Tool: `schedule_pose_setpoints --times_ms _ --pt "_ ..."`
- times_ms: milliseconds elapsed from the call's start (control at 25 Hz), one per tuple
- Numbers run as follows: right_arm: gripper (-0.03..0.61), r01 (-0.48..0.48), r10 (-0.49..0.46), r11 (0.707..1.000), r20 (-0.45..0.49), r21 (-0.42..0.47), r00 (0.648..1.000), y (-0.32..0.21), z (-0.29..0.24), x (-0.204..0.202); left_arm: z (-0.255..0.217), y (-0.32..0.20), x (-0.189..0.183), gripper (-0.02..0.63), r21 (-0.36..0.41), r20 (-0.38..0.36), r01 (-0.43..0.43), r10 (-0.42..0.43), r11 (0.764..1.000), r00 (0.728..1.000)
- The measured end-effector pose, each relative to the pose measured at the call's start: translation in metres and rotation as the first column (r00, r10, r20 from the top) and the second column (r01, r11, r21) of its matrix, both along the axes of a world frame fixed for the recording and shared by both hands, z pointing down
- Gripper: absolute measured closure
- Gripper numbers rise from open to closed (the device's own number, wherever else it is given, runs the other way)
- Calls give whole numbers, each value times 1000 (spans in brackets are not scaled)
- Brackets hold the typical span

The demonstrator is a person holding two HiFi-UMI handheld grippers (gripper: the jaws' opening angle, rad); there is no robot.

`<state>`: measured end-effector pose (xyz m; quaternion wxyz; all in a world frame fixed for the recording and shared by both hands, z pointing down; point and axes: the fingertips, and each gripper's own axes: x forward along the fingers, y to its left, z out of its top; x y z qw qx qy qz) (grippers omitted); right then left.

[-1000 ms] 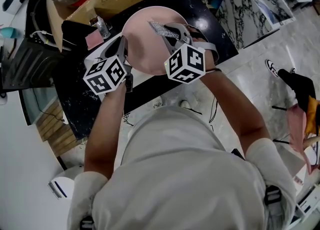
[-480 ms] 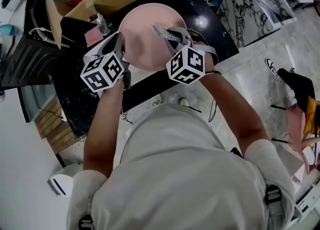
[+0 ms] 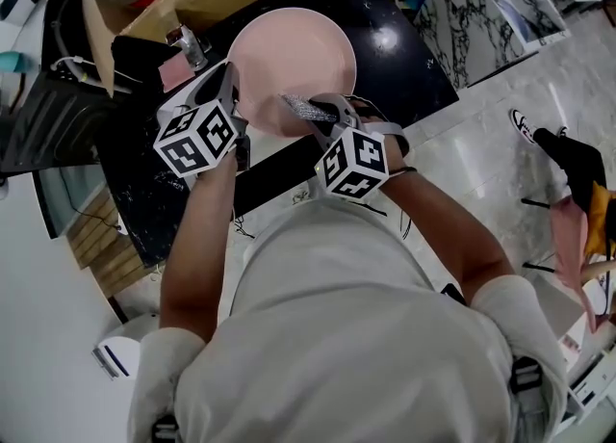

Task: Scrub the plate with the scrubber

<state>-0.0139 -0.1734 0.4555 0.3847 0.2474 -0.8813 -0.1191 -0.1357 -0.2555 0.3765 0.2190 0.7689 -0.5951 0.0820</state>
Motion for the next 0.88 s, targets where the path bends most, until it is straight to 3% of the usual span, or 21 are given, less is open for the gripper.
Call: schedule_pose_setpoints --times_ms 280,520,880 --pt "503 -27 20 987 44 160 999 -51 -60 5 5 2 7 595 -13 0 -32 32 999 1000" --pt "503 -17 23 958 -18 287 1000 -94 -81 11 9 9 16 595 -25 12 -64 64 998 998" --pt "502 -9 31 969 -84 249 996 -94 -51 27 11 12 14 594 -34 4 -68 68 997 998"
